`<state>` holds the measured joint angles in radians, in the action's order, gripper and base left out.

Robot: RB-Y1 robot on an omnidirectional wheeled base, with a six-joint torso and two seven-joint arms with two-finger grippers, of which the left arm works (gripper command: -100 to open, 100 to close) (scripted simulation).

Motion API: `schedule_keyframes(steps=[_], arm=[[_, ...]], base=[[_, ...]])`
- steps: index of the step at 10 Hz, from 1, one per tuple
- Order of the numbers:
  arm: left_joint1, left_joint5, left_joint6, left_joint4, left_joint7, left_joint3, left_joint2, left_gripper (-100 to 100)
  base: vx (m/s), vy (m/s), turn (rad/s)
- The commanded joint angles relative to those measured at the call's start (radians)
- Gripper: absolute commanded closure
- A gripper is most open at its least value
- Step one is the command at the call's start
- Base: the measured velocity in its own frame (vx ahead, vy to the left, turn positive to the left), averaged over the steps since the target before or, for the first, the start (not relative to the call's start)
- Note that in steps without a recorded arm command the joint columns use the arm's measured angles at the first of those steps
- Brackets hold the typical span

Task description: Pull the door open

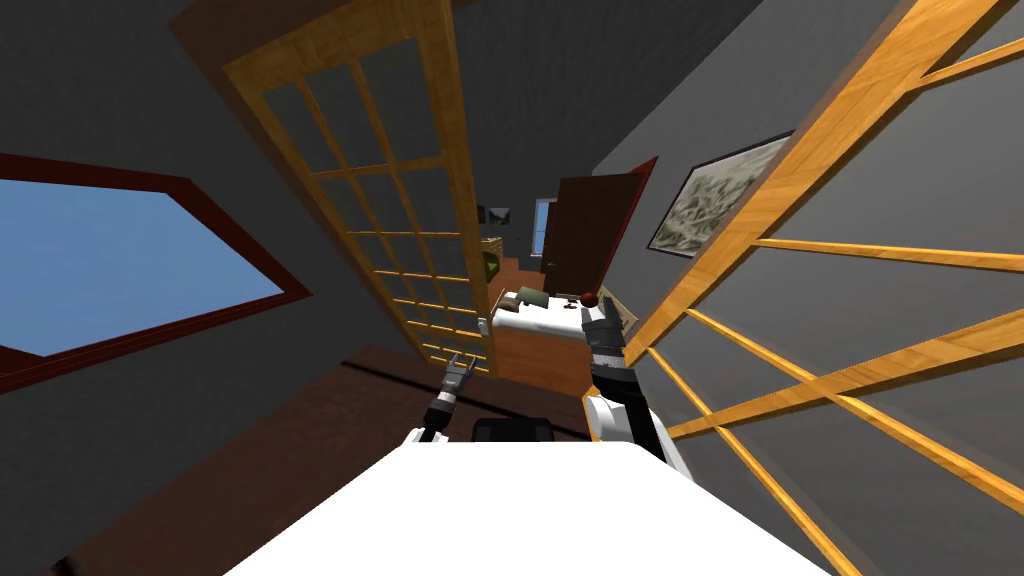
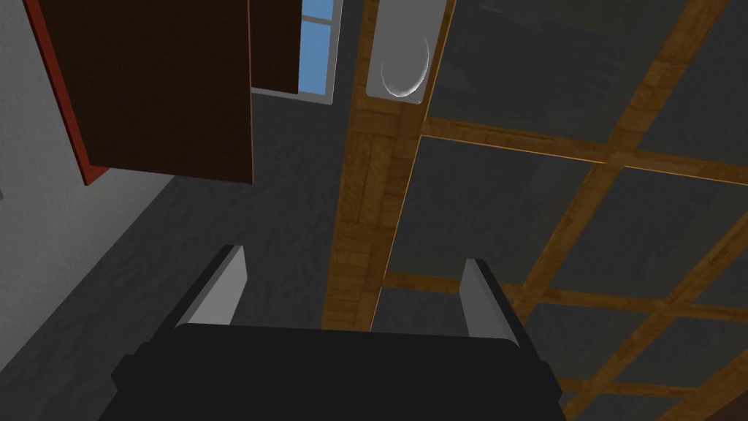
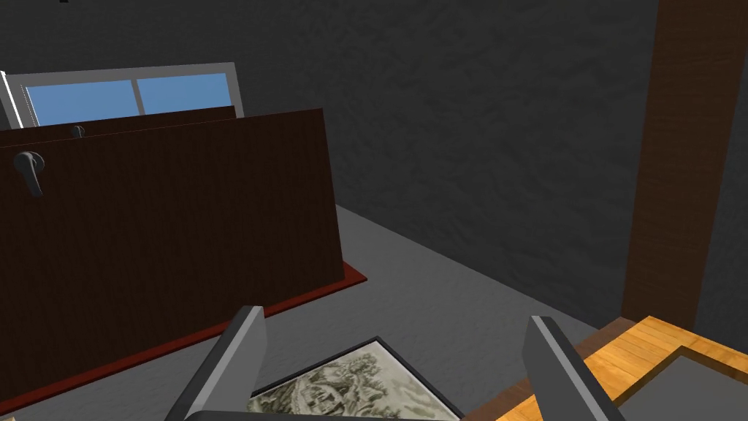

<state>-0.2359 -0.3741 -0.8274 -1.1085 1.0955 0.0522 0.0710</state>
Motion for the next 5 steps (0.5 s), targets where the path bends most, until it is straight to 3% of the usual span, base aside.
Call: schedule_keyframes(steps=[1, 5], arm=[[0.006, -0.016, -0.007, 0.036, 0.036, 0.002, -0.005, -100], [0.027, -0.047, -0.021, 0.116, 0.102, 0.007, -0.017, -100]], base=[[0.165, 0.017, -0.034], [0.143, 0.073, -0.016]])
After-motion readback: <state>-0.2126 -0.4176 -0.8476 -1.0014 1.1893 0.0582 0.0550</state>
